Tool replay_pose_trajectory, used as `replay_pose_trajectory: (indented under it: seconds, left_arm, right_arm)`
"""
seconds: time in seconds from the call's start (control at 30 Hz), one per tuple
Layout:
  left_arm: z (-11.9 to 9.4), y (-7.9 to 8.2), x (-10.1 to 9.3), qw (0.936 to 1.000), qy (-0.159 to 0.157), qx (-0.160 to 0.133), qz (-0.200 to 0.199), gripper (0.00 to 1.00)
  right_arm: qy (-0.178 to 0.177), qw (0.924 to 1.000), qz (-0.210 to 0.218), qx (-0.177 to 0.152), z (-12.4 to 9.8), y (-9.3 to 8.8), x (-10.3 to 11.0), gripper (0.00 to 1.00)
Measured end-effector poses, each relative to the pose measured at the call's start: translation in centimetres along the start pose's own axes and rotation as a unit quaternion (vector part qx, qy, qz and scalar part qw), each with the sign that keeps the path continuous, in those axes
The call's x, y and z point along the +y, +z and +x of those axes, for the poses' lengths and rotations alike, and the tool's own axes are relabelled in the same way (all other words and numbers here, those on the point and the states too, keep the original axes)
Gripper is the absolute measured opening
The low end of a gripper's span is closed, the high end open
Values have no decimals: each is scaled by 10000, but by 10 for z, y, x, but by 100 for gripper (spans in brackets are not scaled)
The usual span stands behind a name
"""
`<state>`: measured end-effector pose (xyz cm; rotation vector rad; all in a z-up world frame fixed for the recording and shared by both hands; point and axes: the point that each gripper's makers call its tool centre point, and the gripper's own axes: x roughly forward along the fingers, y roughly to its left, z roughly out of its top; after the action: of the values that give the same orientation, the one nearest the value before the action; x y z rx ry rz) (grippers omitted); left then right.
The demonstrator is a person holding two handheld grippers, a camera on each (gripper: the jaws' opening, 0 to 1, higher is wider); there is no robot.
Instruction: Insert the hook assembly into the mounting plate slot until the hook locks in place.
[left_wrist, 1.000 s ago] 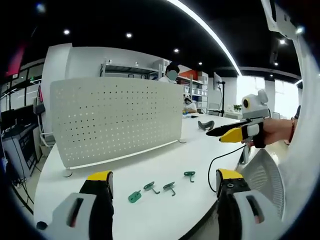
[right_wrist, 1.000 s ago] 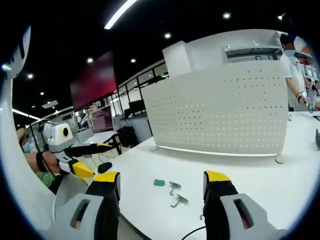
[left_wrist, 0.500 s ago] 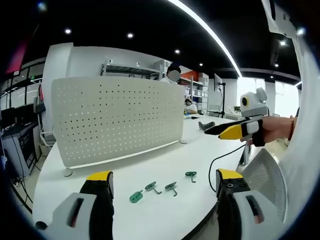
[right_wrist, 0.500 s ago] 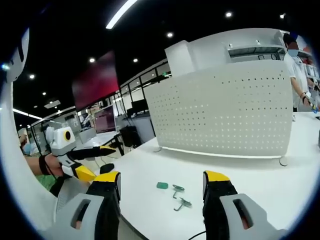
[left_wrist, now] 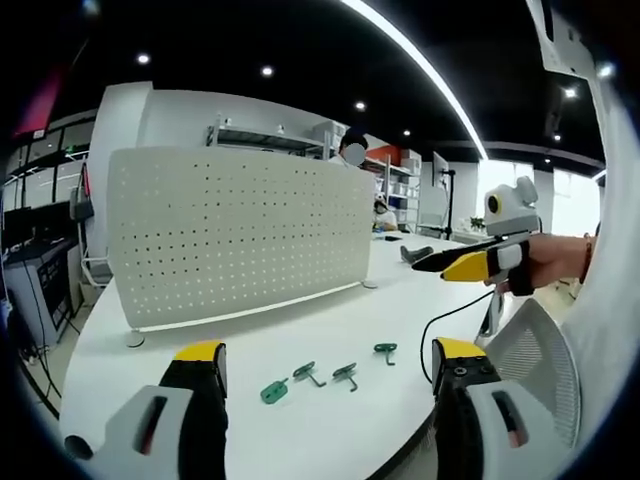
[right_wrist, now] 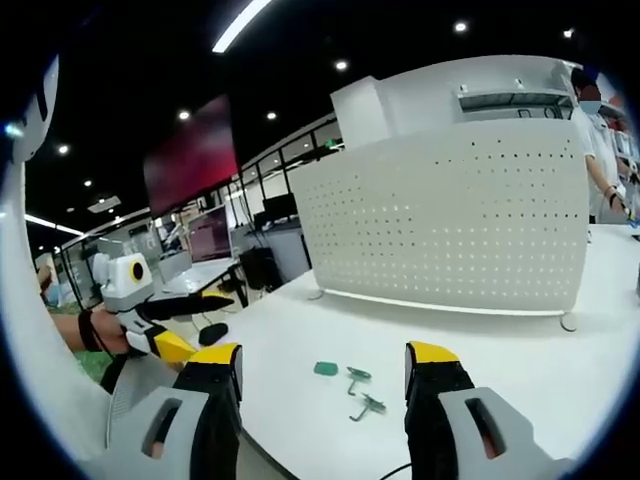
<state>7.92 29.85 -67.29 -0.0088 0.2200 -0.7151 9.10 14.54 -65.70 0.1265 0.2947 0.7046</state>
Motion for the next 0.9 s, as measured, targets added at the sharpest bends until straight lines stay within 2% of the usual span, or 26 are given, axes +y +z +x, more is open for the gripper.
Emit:
replay_pose_trajectory:
  seconds: [0.9]
  left_arm:
    - [3,-4,11,10000,40,48,-5,87]
  right_arm:
    - [-32,10000,-22,70,6,-1,-2,66]
